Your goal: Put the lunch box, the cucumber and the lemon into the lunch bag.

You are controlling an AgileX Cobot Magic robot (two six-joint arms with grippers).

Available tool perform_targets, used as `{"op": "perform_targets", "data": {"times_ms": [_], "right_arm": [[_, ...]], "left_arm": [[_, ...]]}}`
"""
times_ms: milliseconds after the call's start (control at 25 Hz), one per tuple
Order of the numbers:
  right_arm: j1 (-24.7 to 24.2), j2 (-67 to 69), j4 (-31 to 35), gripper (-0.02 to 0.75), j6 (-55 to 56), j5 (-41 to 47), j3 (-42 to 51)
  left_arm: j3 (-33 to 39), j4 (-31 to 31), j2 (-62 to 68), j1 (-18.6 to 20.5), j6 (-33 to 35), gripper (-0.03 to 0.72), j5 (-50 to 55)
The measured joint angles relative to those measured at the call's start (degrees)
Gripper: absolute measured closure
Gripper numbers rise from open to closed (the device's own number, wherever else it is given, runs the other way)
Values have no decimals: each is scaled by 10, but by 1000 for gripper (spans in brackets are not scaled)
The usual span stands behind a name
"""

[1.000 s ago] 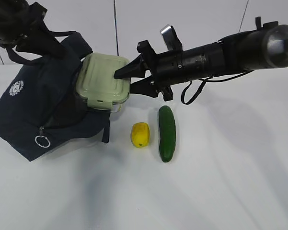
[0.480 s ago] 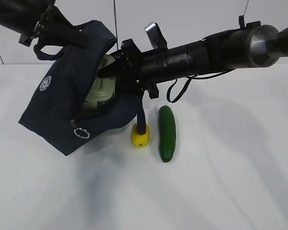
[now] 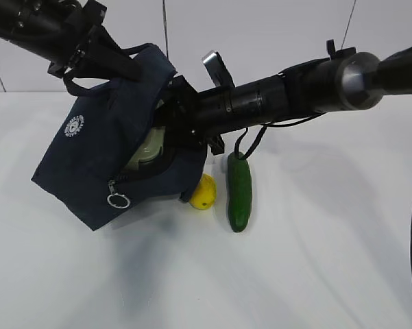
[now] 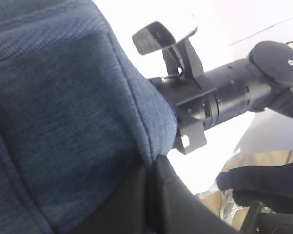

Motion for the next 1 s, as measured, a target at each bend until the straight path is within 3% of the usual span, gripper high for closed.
{"op": "perform_targets", "data": {"times_ms": [480,760,1000], "right_arm": [[3,40,15,381,-3,-20,-19],[3,43,34,276,-2,-33,-21],[3,43,39,260,-2,-33,-21]], "left_arm": [[0,22,35,0,0,697,-22],[-1,14,54,-1,0,697,-24],[-1,6,54,-1,0,697,-26]]}}
